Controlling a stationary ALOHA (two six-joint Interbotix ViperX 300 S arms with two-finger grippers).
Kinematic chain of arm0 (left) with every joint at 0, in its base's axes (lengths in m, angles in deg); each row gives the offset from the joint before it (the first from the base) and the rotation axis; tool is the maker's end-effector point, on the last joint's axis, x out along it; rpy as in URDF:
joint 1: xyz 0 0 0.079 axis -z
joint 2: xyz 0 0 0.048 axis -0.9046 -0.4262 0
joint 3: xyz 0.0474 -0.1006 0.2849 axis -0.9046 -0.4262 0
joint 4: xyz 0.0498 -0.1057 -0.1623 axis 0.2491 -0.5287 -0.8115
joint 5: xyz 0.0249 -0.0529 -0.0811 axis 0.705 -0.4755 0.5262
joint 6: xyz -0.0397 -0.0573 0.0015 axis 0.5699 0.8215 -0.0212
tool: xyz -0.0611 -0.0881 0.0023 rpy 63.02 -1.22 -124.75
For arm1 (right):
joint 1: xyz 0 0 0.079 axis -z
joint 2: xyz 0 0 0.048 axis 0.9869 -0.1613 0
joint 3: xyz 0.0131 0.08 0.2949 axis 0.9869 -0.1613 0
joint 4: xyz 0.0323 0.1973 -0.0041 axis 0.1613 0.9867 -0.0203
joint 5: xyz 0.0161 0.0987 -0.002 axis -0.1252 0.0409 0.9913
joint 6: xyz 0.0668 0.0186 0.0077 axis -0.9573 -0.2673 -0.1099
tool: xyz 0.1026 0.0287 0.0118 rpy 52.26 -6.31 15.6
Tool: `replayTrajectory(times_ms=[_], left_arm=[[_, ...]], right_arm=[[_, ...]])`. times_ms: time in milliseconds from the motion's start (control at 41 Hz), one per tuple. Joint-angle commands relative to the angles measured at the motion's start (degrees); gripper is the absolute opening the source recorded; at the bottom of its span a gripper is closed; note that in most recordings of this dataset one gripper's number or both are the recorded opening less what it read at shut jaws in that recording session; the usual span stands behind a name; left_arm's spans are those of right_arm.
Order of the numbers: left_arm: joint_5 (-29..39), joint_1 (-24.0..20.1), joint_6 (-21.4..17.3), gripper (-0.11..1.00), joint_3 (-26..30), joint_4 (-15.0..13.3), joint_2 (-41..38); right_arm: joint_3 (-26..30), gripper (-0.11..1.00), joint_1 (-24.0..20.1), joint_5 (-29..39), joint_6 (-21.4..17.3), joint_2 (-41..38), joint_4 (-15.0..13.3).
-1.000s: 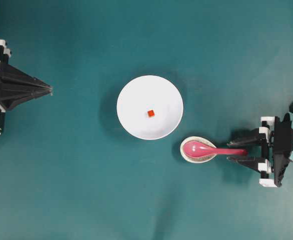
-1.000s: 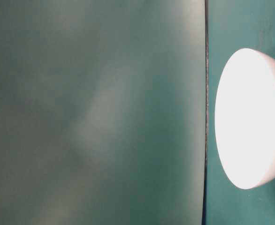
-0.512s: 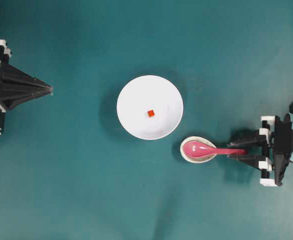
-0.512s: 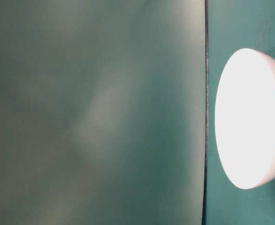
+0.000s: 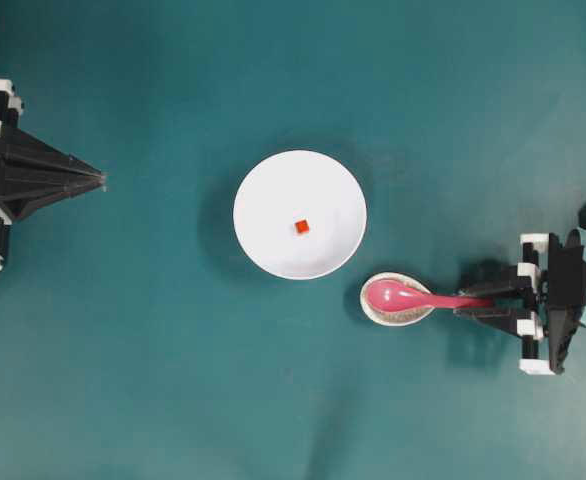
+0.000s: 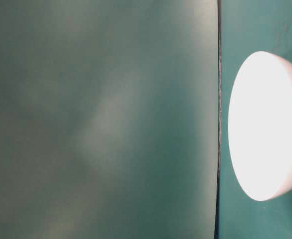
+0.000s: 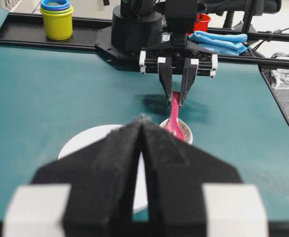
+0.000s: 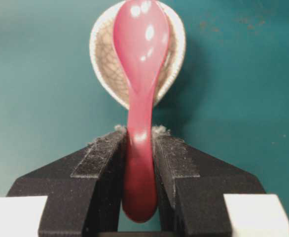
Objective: Grip the spoon and scoop the red block from the bowl with right arm.
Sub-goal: 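Close the right gripper on the pink spoon's handle end, then lift the pink spoon with the right gripper and swing it over the bowl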
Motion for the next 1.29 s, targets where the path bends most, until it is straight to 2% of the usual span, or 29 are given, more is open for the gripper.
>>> replayTrajectory(times_ms=[0, 122, 317, 415, 536, 683, 780, 853, 1073, 1195, 1268], left_arm=[[-0.2, 0.1, 0.0, 0.01, 1.4, 0.0, -0.5], [-0.1, 0.1, 0.0, 0.01, 1.5, 0.0, -0.5], [-0.1, 0.1, 0.0, 0.01, 1.5, 0.0, -0.5], [-0.2, 0.1, 0.0, 0.01, 1.5, 0.0, -0.4], [-0.1, 0.1, -0.1, 0.01, 1.5, 0.0, -0.5], [0.0, 0.1, -0.2, 0.01, 1.5, 0.1, -0.5], [0.0, 0.1, -0.2, 0.01, 1.5, 0.1, -0.8], [0.0, 0.1, -0.1, 0.01, 1.5, 0.1, -0.9], [0.0, 0.1, -0.2, 0.01, 1.5, 0.1, -0.9], [0.0, 0.1, -0.2, 0.01, 1.5, 0.1, -0.9], [0.0, 0.1, -0.2, 0.01, 1.5, 0.1, -0.9]], right_arm=[[1.1, 0.24, -0.3, -0.6, 0.2, 1.1, -0.2], [1.4, 0.24, -0.3, -0.7, 1.1, 3.5, -0.2], [1.7, 0.24, 1.1, -0.4, 7.3, 11.5, -0.1], [2.5, 0.24, 3.8, 1.8, 11.6, 17.1, -0.1], [5.0, 0.24, 9.7, 8.3, 17.2, 24.0, -0.1], [10.3, 0.24, 19.9, 22.1, 22.3, 32.3, -0.1], [14.3, 0.24, 27.9, 33.0, 22.7, 35.9, 0.0], [18.2, 0.24, 35.2, 44.2, 22.6, 37.4, 0.0], [28.7, 0.24, 52.8, 75.0, 22.4, 34.6, -0.1], [33.9, 0.24, 58.4, 86.7, 22.4, 30.0, -0.7], [36.7, 0.24, 59.7, 91.1, 22.3, 27.0, -1.6]])
